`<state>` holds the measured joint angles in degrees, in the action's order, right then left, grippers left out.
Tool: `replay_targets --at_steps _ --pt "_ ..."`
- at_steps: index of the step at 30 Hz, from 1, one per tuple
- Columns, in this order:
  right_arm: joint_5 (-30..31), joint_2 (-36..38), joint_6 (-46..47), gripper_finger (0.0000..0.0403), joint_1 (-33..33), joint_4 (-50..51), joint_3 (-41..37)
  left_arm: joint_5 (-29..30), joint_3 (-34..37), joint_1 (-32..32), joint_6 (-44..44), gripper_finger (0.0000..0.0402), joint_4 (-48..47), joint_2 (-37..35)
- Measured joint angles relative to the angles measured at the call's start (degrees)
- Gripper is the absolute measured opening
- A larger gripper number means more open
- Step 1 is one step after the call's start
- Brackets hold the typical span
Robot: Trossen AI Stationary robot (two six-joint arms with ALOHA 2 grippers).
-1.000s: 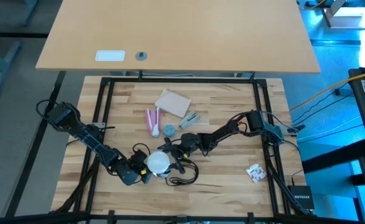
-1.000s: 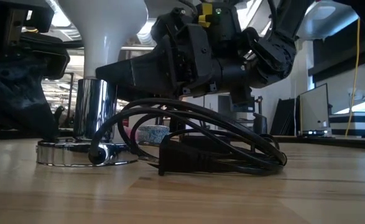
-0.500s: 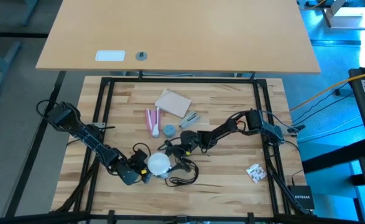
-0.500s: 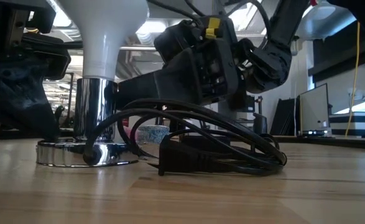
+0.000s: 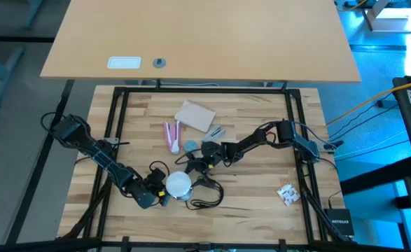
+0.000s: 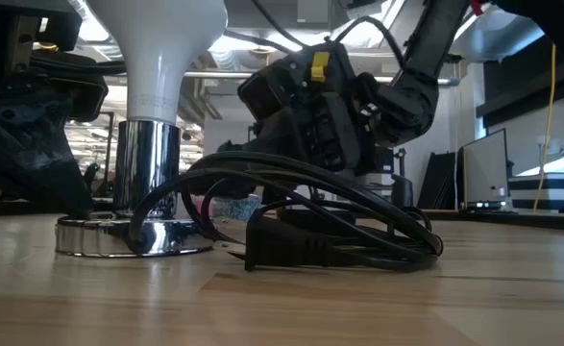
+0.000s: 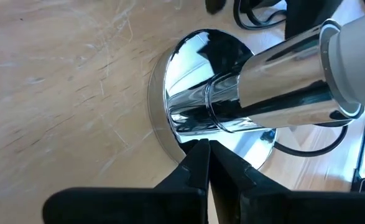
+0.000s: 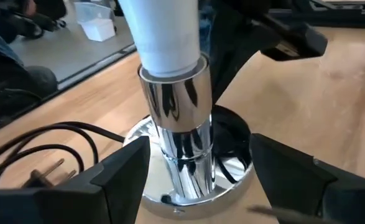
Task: Screw lightbulb
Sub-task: Remove the lightbulb from the lamp
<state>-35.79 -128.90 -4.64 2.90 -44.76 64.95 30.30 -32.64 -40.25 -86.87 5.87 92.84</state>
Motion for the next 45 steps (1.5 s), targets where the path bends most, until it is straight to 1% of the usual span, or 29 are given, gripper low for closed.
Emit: replay_targets --at_steps 4,7,11,17,22,26,30,36,45 --pt "-2.9 0.0 0.9 0.028 -1.2 -0.8 0.0 0.7 0.0 0.0 0.0 0.0002 -0.1 0.0" --pt "-4.0 0.1 1.5 0.028 -1.1 -2.5 0.1 1.8 0.0 0.0 0.1 0.0002 -0.5 0.0" --pt "-7.1 0.1 2.0 0.028 -0.5 -4.8 0.1 2.4 0.1 0.0 0.3 0.0002 -0.7 0.0" --pt "-7.6 0.2 3.3 0.028 0.1 -5.7 0.1 2.6 0.0 0.0 1.8 0.0001 -0.8 0.0" --pt "-6.9 0.2 4.9 0.028 0.1 -5.7 0.1 2.6 0.0 0.0 1.8 0.0001 -0.8 0.0" --pt "-3.6 0.2 4.8 0.028 0.1 -5.7 0.1 2.9 0.0 0.0 1.8 0.0002 -0.8 0.0" --pt "-0.8 0.2 4.4 0.028 0.1 -8.0 0.1 3.4 0.0 0.0 1.8 0.0001 -0.9 0.0" --pt "-1.3 0.2 4.4 0.028 0.1 -13.4 0.4 3.5 0.0 0.0 2.7 0.0001 -0.8 0.0" --pt "-1.7 0.2 3.1 0.028 2.2 -11.6 4.0 4.3 0.0 0.0 3.0 0.0001 -0.8 0.0"
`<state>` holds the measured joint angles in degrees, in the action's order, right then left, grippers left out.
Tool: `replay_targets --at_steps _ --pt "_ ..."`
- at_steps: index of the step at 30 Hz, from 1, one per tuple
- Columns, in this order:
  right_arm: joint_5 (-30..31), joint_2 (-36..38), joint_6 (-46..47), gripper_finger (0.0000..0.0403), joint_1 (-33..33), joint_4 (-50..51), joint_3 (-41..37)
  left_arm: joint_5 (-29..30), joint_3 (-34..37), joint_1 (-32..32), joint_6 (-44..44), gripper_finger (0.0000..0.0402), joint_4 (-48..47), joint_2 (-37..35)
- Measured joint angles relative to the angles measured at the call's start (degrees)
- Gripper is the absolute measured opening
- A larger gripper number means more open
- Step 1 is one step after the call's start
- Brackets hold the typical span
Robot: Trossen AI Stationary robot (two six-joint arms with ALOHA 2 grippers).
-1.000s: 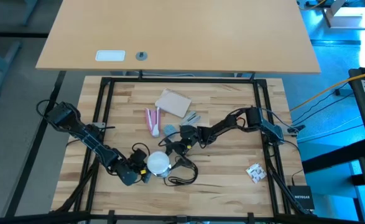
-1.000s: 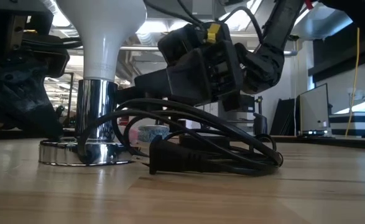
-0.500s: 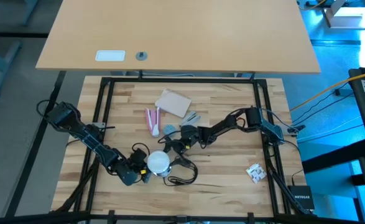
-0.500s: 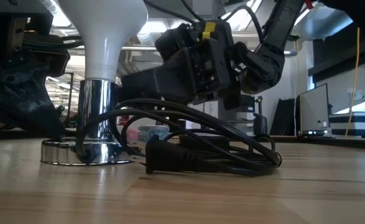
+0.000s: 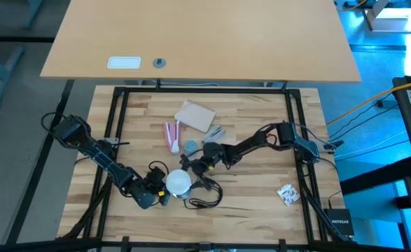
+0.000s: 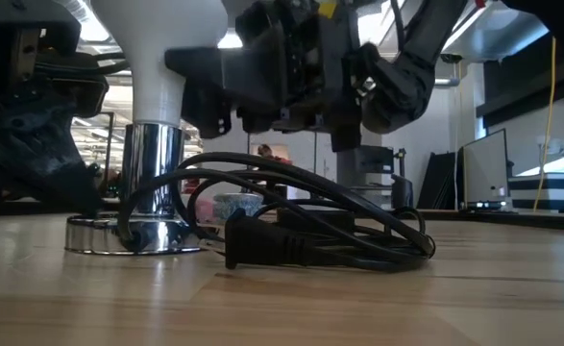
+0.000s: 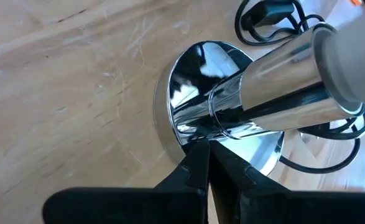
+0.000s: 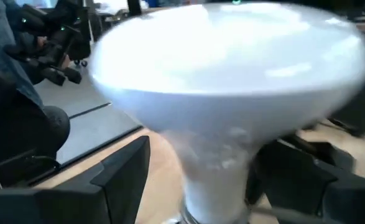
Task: Screw lightbulb
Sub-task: Remove the lightbulb from the lamp
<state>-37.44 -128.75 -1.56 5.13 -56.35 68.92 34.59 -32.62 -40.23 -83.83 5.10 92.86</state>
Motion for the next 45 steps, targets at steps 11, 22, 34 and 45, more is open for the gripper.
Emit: replay_targets --at_steps 11,22,34,45 --pt "6.3 0.0 -3.9 0.028 1.4 6.4 0.9 0.8 0.0 0.0 0.3 0.0002 0.1 0.0" --pt "6.4 0.0 -4.8 0.0242 1.3 6.4 0.9 0.9 0.0 0.0 0.3 0.0002 0.0 0.0" --pt "6.4 0.0 -5.0 0.0153 1.2 6.9 0.9 1.7 0.0 0.0 0.3 0.0001 -0.2 0.0" --pt "6.4 0.0 -5.0 0.0156 1.1 7.1 0.9 4.0 -0.1 2.1 1.9 0.0002 -4.2 -0.1"
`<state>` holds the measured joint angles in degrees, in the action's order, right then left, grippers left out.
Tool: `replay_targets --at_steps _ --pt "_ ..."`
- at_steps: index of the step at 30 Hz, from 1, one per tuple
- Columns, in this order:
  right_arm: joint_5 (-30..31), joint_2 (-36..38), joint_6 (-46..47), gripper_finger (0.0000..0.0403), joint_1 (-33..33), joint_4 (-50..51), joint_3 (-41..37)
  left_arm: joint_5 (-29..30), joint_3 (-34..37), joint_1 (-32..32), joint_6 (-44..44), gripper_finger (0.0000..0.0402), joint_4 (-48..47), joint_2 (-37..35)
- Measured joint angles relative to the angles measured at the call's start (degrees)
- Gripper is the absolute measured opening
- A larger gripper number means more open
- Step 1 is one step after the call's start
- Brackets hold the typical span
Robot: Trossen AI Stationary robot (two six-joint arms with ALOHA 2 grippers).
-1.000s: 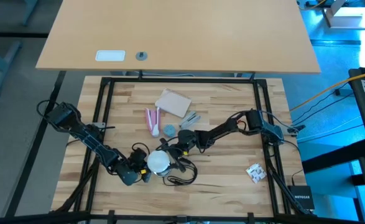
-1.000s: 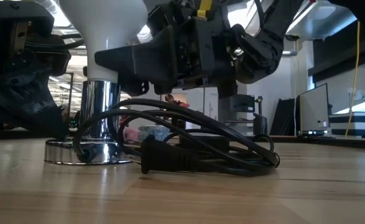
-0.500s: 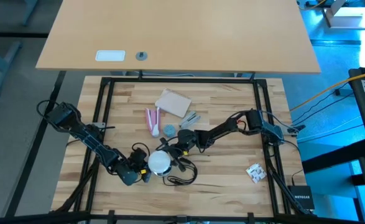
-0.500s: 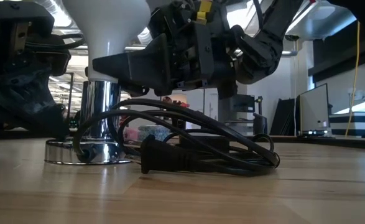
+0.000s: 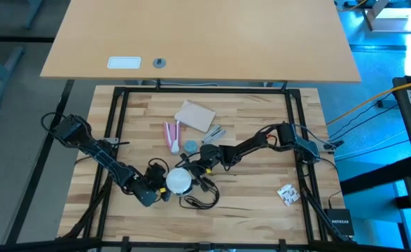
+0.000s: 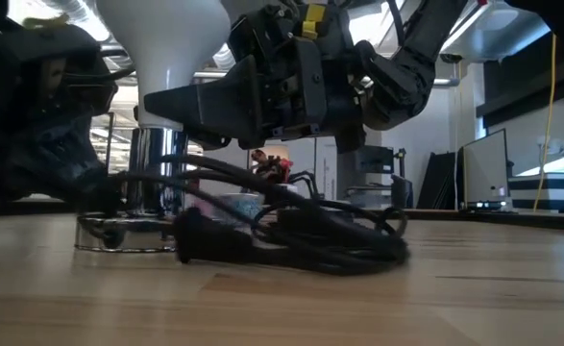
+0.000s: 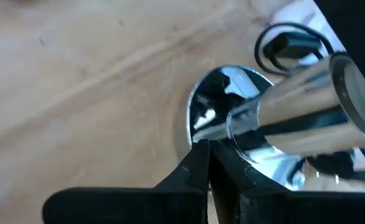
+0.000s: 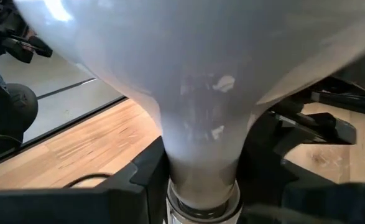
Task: Screw lightbulb
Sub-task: Remove the lightbulb from the lamp
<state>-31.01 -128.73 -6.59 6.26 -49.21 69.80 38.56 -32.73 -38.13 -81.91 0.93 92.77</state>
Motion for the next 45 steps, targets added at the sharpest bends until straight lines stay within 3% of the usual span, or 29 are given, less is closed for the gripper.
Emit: replay_targets --at_steps 6,21,35,45 --pt "0.2 0.0 0.0 0.0162 0.0 0.1 0.0 3.4 0.3 1.9 1.6 0.0002 -1.5 0.2" --pt "0.4 0.0 0.1 0.0166 0.2 0.2 0.0 0.9 0.2 -3.3 -1.1 0.0001 0.3 -7.6" --pt "1.9 0.0 0.1 0.0165 0.1 0.1 0.0 1.2 0.1 -6.6 -4.9 0.0001 14.1 0.7" --pt "2.1 0.0 0.0 0.0166 0.0 0.1 0.0 1.9 -0.1 -5.5 -8.8 0.0001 13.7 4.5"
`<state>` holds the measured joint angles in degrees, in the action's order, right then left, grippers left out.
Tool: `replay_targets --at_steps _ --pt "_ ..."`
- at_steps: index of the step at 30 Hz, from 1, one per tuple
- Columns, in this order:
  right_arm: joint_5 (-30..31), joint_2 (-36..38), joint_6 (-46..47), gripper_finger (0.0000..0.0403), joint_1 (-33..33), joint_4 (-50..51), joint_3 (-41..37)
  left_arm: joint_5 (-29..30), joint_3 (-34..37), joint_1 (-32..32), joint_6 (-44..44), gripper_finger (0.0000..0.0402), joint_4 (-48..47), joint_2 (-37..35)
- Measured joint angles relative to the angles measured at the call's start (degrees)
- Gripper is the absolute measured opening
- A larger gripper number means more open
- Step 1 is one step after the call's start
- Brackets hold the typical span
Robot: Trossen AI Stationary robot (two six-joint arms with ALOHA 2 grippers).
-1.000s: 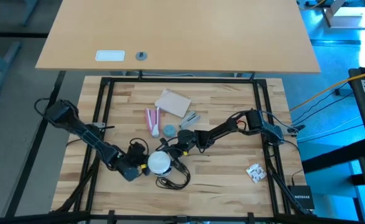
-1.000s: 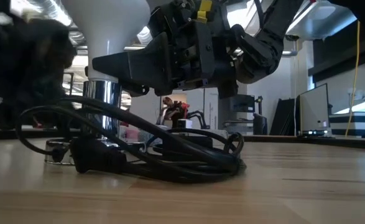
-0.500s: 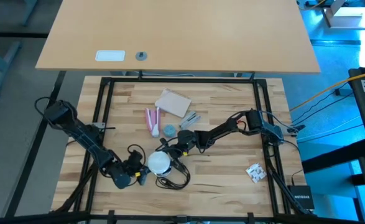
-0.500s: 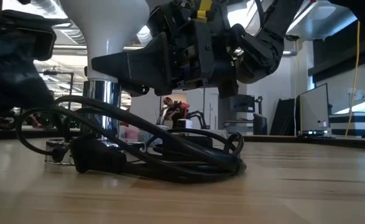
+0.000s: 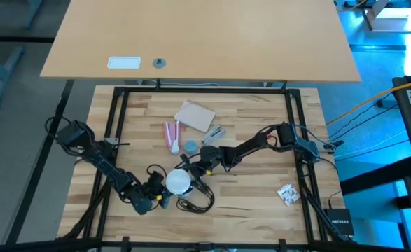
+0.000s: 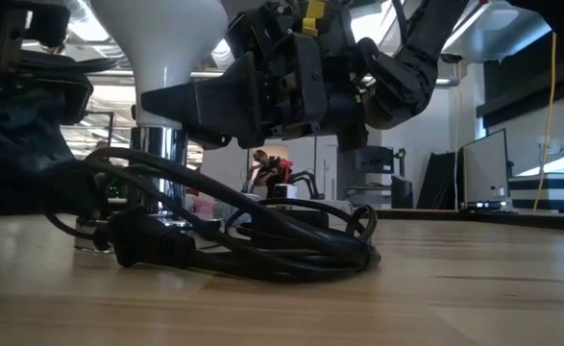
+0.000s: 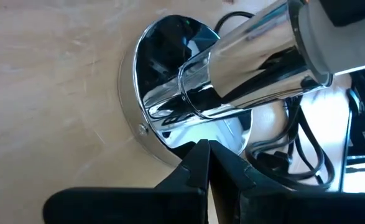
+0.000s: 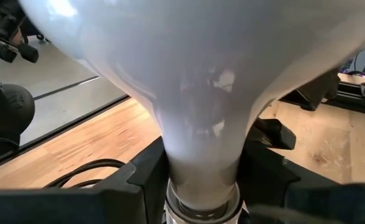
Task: Screw lightbulb
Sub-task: Remove the lightbulb from the lamp
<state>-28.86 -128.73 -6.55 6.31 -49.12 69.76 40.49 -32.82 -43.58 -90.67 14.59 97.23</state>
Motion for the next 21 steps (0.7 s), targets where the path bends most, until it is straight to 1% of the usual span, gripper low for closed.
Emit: replay_targets --at_steps 5,11,17,21 --pt "0.0 0.0 0.0 0.0167 0.0 0.0 0.0 -0.1 -0.1 1.0 -0.5 0.0001 -3.2 -0.1" --pt "0.0 0.0 0.0 0.0167 0.0 0.8 0.0 -0.3 -0.1 0.5 -0.4 0.0001 -7.2 -1.7" --pt "-0.3 0.0 0.0 0.0167 0.1 1.0 0.1 -1.1 0.1 0.3 -0.5 0.0001 -14.6 -4.8" --pt "-0.6 0.0 0.0 0.0167 0.0 1.1 0.1 -1.6 0.2 0.8 -2.1 0.0001 -19.4 -5.2"
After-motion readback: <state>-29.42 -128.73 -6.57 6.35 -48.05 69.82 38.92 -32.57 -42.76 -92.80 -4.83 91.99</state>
